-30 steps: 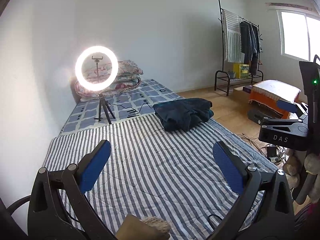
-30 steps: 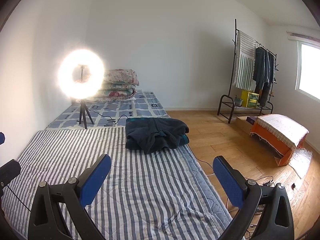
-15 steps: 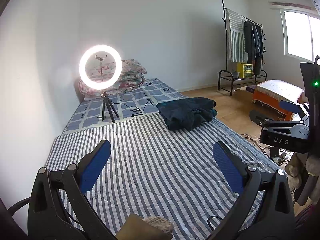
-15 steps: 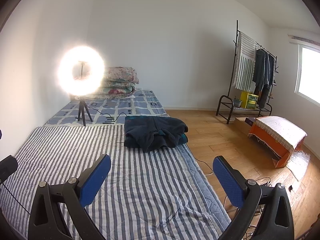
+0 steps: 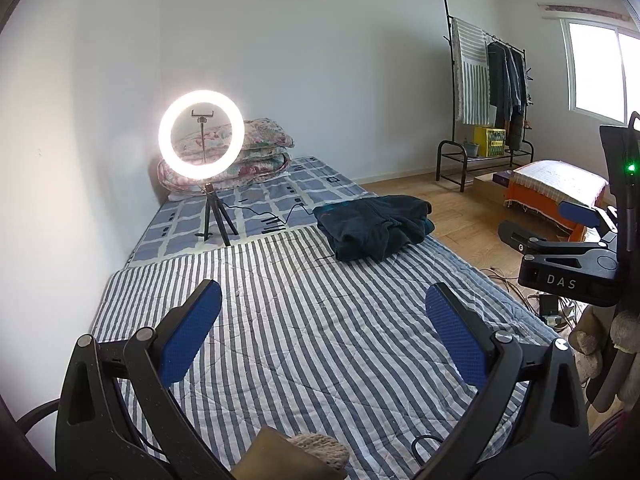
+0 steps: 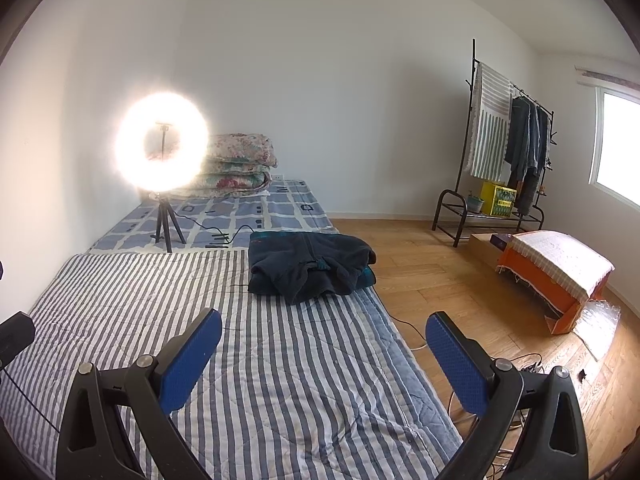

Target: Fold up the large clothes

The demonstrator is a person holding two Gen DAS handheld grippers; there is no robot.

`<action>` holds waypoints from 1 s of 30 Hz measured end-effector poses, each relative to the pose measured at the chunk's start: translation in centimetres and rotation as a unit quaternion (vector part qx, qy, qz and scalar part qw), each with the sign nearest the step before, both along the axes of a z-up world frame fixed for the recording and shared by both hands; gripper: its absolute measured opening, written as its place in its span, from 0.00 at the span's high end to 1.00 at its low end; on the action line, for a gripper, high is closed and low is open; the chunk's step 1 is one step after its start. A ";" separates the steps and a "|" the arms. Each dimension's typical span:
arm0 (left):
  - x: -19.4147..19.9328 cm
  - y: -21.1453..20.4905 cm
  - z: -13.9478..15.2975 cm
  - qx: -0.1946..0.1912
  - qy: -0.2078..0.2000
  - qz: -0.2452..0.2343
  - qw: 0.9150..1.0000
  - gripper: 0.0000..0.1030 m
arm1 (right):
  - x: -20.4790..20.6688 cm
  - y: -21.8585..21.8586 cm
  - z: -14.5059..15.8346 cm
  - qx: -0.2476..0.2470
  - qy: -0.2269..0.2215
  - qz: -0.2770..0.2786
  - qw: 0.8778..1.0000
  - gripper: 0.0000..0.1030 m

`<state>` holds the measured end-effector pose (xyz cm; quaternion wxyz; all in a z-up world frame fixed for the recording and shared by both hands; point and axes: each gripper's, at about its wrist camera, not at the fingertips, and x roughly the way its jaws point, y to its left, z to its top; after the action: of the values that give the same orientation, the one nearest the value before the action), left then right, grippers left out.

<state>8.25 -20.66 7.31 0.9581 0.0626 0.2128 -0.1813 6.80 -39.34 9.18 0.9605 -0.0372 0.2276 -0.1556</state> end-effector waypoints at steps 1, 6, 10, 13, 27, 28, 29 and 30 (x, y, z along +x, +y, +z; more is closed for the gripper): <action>0.0 0.1 0.0 0.000 0.000 0.000 1.000 0.00 | 0.0 0.0 0.0 0.000 0.000 0.000 1.000 0.00; 0.0 0.1 0.0 0.000 0.001 0.000 1.000 0.00 | 0.0 0.0 0.0 0.000 0.001 0.000 1.000 0.00; 0.0 0.1 0.0 0.000 0.001 0.000 1.000 0.00 | 0.0 0.0 0.0 0.000 0.001 0.000 1.000 0.00; 0.0 0.1 0.0 0.000 0.000 0.000 1.000 0.00 | 0.1 0.0 -0.1 -0.001 0.003 0.002 1.000 0.00; 0.0 0.0 0.0 -0.002 0.004 0.000 1.000 0.00 | 0.2 0.1 -0.3 -0.003 0.008 0.006 1.000 0.00; 0.0 -0.1 0.0 -0.003 0.004 0.000 1.000 0.00 | 0.2 0.1 -0.3 -0.003 0.008 0.006 1.000 0.00; -0.1 -0.1 0.0 -0.002 0.003 0.001 1.000 0.00 | 0.2 0.1 -0.3 -0.004 0.009 0.006 1.000 0.00; -0.1 -0.2 0.0 -0.002 0.001 0.004 1.000 0.00 | 0.2 0.1 -0.3 -0.005 0.010 0.007 1.000 0.00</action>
<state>8.14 -20.86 7.29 0.9586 0.0597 0.2140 -0.1782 6.98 -39.22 8.88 0.9591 -0.0447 0.2357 -0.1499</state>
